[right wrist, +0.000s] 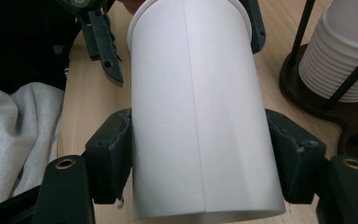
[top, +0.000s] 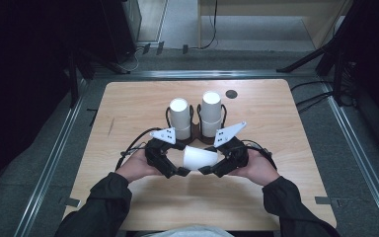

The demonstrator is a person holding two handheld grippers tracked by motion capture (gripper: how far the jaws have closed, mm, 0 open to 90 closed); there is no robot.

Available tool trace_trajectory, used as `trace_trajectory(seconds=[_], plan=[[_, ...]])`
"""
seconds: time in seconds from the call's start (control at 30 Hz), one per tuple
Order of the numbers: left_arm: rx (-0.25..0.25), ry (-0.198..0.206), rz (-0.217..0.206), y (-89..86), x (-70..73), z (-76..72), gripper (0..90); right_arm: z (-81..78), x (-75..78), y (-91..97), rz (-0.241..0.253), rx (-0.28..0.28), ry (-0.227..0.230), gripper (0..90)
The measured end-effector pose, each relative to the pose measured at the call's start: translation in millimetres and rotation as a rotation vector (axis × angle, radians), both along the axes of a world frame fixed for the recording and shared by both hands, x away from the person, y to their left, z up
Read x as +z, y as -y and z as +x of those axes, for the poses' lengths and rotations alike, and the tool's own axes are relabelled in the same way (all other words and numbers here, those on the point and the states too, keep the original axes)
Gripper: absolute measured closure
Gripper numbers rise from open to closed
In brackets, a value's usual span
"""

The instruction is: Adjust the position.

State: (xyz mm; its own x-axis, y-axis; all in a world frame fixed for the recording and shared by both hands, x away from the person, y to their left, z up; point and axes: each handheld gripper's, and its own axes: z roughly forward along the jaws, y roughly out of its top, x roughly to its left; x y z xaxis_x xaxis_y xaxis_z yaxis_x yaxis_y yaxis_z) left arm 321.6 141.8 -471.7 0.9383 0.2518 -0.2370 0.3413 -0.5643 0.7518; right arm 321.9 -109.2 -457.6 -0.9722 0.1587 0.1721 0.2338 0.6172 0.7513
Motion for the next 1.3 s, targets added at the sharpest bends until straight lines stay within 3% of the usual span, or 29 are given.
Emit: trace_trajectory(seconds=[0.2, 0.33, 0.47, 0.53, 0.83, 1.0, 1.1, 1.17, 1.3], plan=[[-0.026, -0.002, -0.011, 3.6, -2.6, -0.6, 1.4, -1.1, 1.0, -1.4, 0.011, 0.012, -0.004, 31.2], [-0.057, -0.01, -0.046, 4.2, -1.9, -1.5, 1.7, -2.8, 0.5, -4.0, 0.017, 0.035, -0.005, 31.1], [-0.085, 0.009, -0.068, 3.1, 0.0, -3.8, 8.2, -3.8, 1.7, -4.9, 0.023, 0.045, -0.014, 31.1], [-0.094, -0.004, -0.081, 2.4, 0.3, -3.1, 13.6, -4.2, 1.5, -5.4, 0.024, 0.053, -0.016, 31.1], [-0.115, 0.014, -0.082, -0.3, 2.0, -4.2, 21.2, -5.0, 1.5, -7.2, 0.027, 0.063, -0.021, 32.0], [-0.12, 0.01, -0.053, 1.5, 1.0, -4.2, 22.4, -4.5, -0.7, -8.2, 0.01, 0.066, -0.025, 31.9], [-0.119, 0.018, -0.006, 2.6, 3.0, -3.4, 22.4, -4.0, -2.9, -8.9, -0.002, 0.051, -0.037, 27.2], [-0.112, 0.017, 0.003, 1.2, 5.5, -2.1, 22.4, -3.9, -4.0, -8.4, -0.018, 0.04, -0.012, 26.5], [-0.1, 0.039, 0.039, -2.0, 13.6, -0.5, 22.3, -3.0, -5.4, -6.3, -0.028, 0.024, -0.011, 25.3]])
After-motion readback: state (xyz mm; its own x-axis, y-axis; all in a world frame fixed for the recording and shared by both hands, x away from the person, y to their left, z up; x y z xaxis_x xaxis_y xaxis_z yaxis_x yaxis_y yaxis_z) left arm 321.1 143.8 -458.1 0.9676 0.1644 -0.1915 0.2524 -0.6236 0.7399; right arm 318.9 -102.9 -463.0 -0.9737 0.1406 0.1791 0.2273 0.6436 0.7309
